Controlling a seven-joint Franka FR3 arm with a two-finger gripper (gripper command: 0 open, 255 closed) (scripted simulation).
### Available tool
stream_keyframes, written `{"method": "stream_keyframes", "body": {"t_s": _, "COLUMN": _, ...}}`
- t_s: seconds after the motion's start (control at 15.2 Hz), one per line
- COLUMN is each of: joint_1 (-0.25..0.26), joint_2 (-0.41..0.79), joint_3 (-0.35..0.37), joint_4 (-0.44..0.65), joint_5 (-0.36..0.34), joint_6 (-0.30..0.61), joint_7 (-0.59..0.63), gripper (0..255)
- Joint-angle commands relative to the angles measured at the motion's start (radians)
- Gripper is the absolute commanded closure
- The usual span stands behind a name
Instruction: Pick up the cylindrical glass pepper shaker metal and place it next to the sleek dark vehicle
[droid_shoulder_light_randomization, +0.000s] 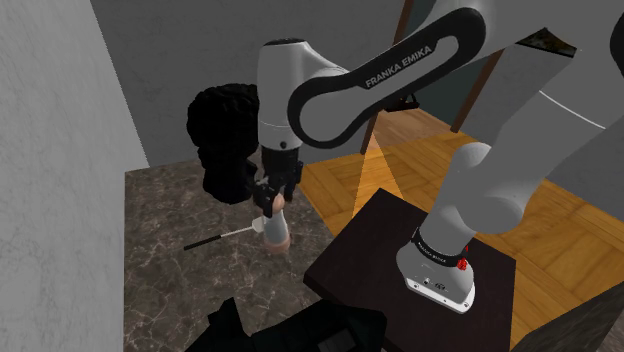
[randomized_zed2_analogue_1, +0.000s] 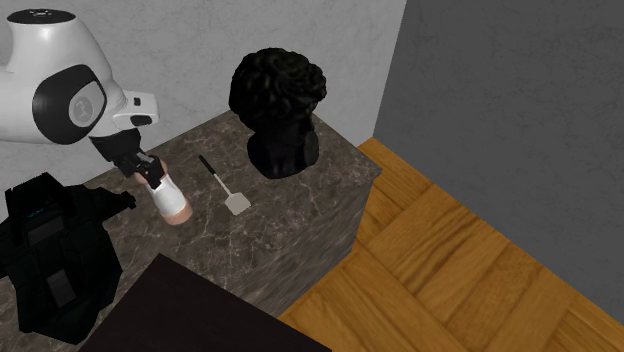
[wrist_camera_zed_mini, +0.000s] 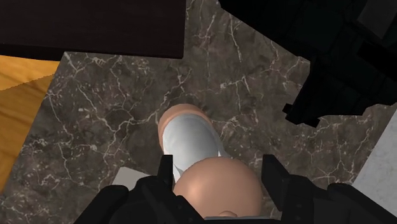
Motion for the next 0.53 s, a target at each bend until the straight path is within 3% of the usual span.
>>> {"method": "stream_keyframes", "body": {"t_s": 0.0, "joint_1": 0.0, "joint_2": 0.019, "joint_3": 0.004, "joint_4": -0.01, "joint_5": -0.001, "joint_6": 0.03, "joint_7": 0.001, "gripper": 255}}
{"method": "stream_keyframes", "body": {"t_s": 0.46, "joint_1": 0.0, "joint_2": 0.09, "joint_3": 0.013, "joint_4": -0.048, "joint_5": -0.006, "joint_6": 0.138, "joint_7": 0.0, "gripper": 255}}
